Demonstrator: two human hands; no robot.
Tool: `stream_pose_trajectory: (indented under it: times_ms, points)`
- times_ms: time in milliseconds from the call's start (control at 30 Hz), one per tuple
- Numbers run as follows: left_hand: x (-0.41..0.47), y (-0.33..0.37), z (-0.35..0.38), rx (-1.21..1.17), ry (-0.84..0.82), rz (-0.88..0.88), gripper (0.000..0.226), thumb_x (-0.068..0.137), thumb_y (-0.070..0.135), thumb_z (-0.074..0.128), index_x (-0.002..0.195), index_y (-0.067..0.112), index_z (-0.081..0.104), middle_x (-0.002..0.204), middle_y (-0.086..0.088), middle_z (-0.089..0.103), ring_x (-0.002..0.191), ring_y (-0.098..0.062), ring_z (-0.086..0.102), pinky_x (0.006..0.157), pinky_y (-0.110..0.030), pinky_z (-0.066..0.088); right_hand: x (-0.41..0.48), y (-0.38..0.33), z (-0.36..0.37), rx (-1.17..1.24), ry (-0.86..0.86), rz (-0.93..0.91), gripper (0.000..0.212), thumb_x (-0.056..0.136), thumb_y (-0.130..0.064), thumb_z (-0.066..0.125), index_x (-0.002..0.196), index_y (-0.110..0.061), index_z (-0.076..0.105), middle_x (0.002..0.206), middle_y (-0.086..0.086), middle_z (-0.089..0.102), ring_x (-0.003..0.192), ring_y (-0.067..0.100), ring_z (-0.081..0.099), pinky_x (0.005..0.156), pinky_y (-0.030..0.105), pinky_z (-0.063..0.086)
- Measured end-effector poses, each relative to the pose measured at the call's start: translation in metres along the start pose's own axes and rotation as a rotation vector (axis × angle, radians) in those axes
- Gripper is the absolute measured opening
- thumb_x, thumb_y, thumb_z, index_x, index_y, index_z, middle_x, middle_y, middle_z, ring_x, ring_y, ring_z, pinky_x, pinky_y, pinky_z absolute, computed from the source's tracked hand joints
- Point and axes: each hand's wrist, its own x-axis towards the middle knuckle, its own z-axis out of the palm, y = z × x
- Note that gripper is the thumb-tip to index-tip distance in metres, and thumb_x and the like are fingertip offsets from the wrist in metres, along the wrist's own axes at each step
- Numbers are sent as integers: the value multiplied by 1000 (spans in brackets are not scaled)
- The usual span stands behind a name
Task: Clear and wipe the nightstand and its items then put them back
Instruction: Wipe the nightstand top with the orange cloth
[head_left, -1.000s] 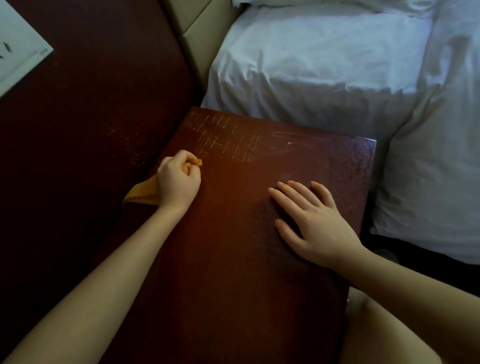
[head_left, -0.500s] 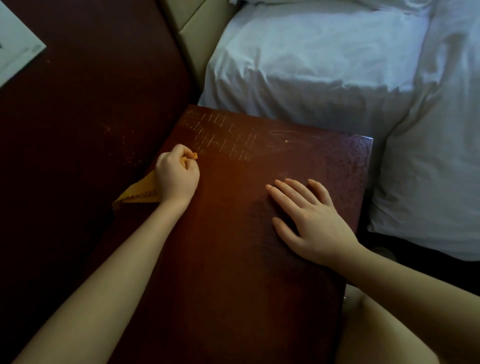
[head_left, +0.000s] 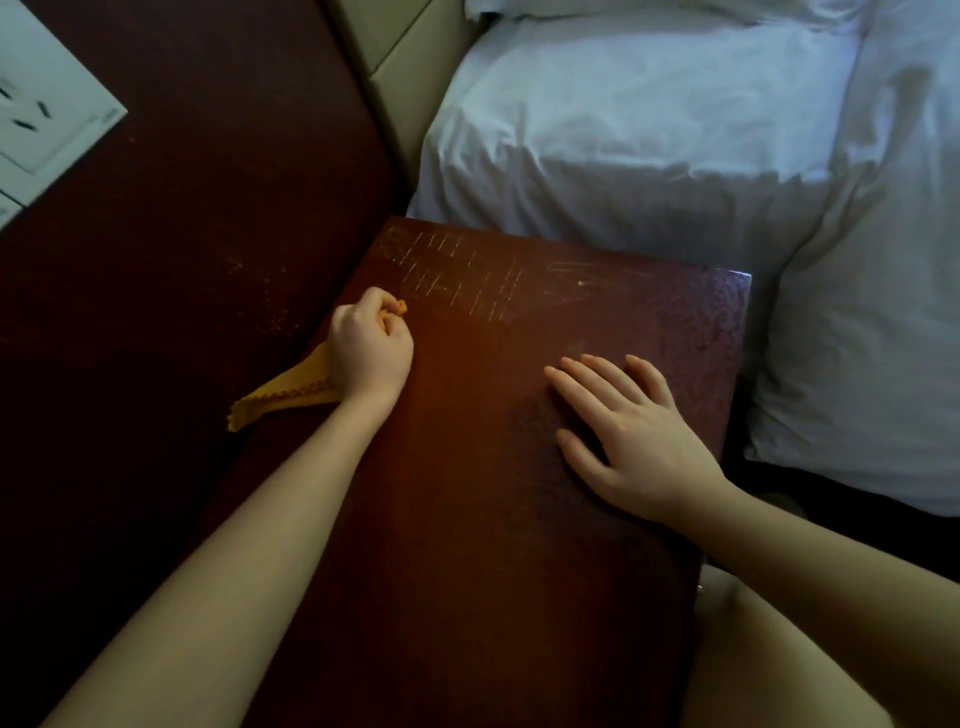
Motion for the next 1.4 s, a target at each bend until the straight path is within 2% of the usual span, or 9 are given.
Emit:
stream_pose_trajectory:
  times_ms: [267, 400, 567, 700, 833, 900, 1033, 1267, 1400]
  points:
    - [-14, 10, 5, -45, -133, 232, 17, 87, 12, 52, 94, 20, 65, 97, 2, 66, 92, -11, 53, 70, -19, 33, 1, 0, 0, -26, -27, 8, 62, 89, -53, 13, 147, -32, 7, 154, -6, 21, 143, 11, 10, 112, 32, -10]
    - [1, 6, 2, -87, -171, 214, 17, 88, 14, 52, 94, 23, 65, 100, 1, 63, 89, -7, 48, 70, -18, 31, 1, 0, 0, -25, -25, 6, 61, 91, -50, 19, 147, -31, 7, 154, -6, 21, 143, 11, 10, 112, 31, -12]
    - [8, -3, 0, -35, -32, -21, 17, 91, 12, 46, 95, 19, 61, 104, -6, 60, 87, -9, 42, 67, -19, 32, 0, 0, 0, -21, -22, 8, 61, 91, -48, 23, 148, -29, 13, 153, -5, 23, 142, 12, 12, 112, 30, -11]
    - [-9, 0, -1, -15, -13, 66, 18, 89, 5, 47, 94, 13, 62, 99, -1, 64, 95, -13, 45, 74, -27, 38, 1, 0, 0, -24, -25, 9, 61, 90, -49, 22, 148, -29, 12, 153, -4, 24, 142, 13, 14, 113, 33, -8]
    - [-18, 9, 1, -21, -106, 226, 19, 90, 9, 49, 101, 14, 64, 103, 3, 65, 95, -6, 42, 77, -20, 33, 0, 0, 1, -31, -35, 13, 62, 90, -51, 18, 147, -31, 9, 153, -4, 23, 143, 13, 12, 113, 33, -8]
    - [-16, 12, -1, -24, -184, 302, 24, 93, 15, 47, 112, 14, 62, 111, 2, 63, 104, -10, 45, 84, -18, 31, 1, -1, 0, -28, -34, 17, 61, 90, -50, 20, 147, -31, 9, 153, -5, 22, 143, 13, 13, 113, 33, -9]
    - [-13, -3, -13, 177, -331, 470, 42, 97, 31, 39, 135, 14, 45, 139, -4, 45, 127, -20, 37, 103, -33, 29, 1, 0, 0, -27, -30, 16, 61, 90, -48, 23, 148, -30, 11, 153, -5, 23, 142, 13, 13, 112, 32, -9]
    - [-9, -18, -26, 267, -300, 303, 44, 98, 22, 35, 138, 4, 39, 136, -14, 42, 121, -27, 34, 101, -35, 30, 1, -1, 0, -20, -33, 15, 62, 90, -47, 25, 148, -28, 15, 153, -4, 24, 142, 13, 15, 112, 33, -8]
    - [-21, -2, -24, 132, -502, 473, 46, 98, 29, 36, 140, 11, 37, 138, -5, 38, 122, -19, 29, 97, -26, 25, 1, -1, 0, -20, -29, 16, 62, 90, -49, 22, 148, -28, 16, 153, -4, 25, 142, 14, 16, 112, 32, -8]
